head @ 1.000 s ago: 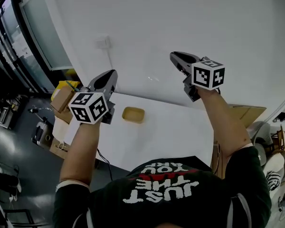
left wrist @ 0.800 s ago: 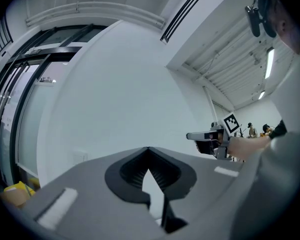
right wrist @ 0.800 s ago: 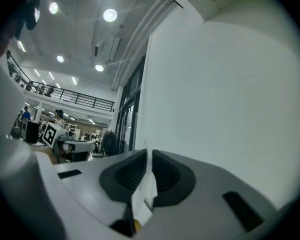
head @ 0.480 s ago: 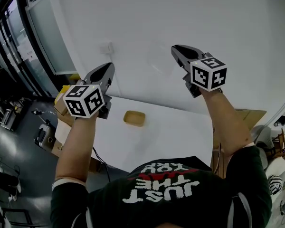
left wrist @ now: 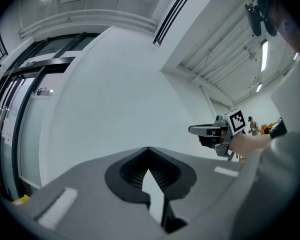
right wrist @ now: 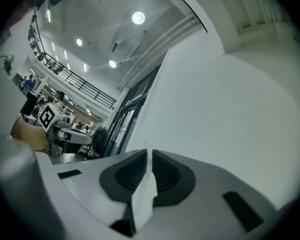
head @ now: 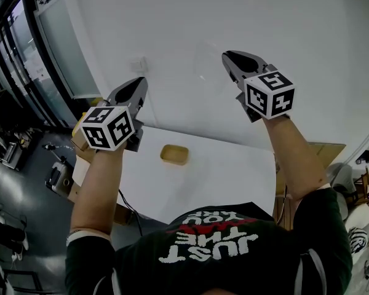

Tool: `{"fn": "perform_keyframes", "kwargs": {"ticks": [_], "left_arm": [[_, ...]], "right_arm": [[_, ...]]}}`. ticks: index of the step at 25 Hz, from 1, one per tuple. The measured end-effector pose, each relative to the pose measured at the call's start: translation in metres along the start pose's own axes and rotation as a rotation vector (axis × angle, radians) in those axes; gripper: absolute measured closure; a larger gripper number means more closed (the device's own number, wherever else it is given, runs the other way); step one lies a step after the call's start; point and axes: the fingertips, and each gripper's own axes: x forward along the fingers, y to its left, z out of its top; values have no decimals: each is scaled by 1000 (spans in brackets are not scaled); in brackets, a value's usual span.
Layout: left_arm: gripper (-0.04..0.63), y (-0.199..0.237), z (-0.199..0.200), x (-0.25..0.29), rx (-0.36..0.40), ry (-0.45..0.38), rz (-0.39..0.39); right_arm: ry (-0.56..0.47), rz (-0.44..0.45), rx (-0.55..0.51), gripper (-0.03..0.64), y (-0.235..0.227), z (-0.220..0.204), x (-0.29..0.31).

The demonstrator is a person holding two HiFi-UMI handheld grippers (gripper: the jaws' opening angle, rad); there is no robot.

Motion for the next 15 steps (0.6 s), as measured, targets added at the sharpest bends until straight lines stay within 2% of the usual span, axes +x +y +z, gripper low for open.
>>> {"fn": "perform_keyframes", "kwargs": {"ticks": [15], "left_arm": [[588,1,-5,6,14,12,-3]], "right_arm": [[12,-18,-30,581,-3,-5,3]]}}
